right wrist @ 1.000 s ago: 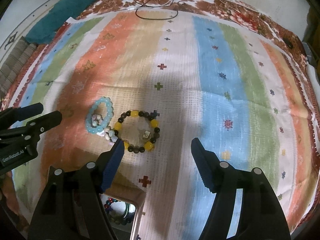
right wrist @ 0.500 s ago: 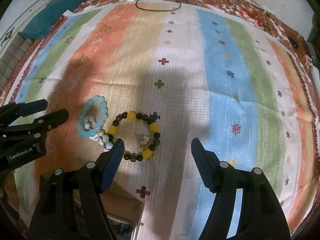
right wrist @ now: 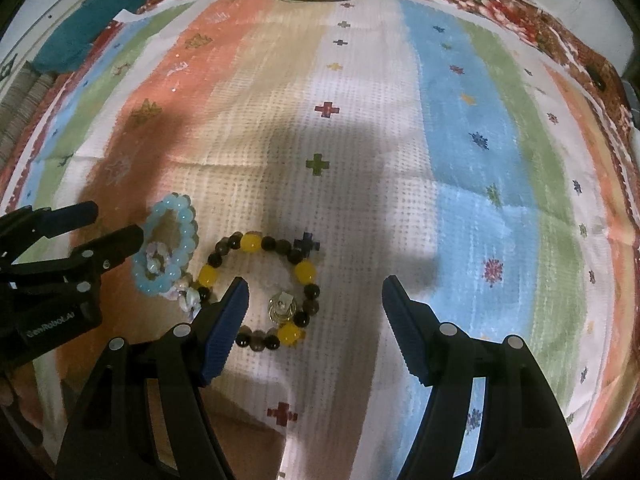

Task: Organize jewelry
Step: 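Move both tools toward the pale blue and yellow-black bracelets on the sheet, then grasp the pale blue bracelet with the left tool while the right grasps the yellow-black bracelet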

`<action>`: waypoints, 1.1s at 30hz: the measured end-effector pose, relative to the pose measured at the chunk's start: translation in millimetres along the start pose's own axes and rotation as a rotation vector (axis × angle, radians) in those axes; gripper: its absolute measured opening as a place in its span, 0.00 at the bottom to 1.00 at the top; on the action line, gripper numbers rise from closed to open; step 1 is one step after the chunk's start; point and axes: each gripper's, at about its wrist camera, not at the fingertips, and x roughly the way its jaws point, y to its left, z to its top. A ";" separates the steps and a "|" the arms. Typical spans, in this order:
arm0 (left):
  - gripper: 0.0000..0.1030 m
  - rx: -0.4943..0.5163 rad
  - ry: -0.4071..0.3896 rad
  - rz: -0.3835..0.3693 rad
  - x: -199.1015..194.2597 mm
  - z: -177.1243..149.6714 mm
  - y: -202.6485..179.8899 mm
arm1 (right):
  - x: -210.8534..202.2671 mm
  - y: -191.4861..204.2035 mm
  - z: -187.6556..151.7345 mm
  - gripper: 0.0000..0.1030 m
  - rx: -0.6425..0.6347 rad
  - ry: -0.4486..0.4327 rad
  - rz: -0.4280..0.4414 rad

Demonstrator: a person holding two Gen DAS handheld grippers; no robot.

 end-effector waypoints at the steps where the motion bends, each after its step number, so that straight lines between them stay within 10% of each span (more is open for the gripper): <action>1: 0.62 0.001 0.004 0.002 2.1 0.9 0.0 | 1.6 0.7 1.0 0.67 -0.003 0.002 -0.001; 22: 0.59 0.066 0.047 0.029 33.8 7.7 -14.2 | 32.6 3.2 9.0 0.50 -0.019 0.046 -0.044; 29: 0.13 0.056 0.039 0.041 33.8 8.8 -6.8 | 33.4 6.0 7.3 0.17 -0.040 0.046 -0.035; 33: 0.11 0.034 0.042 0.021 30.4 8.4 -1.2 | 30.5 6.6 6.3 0.12 -0.048 0.037 -0.030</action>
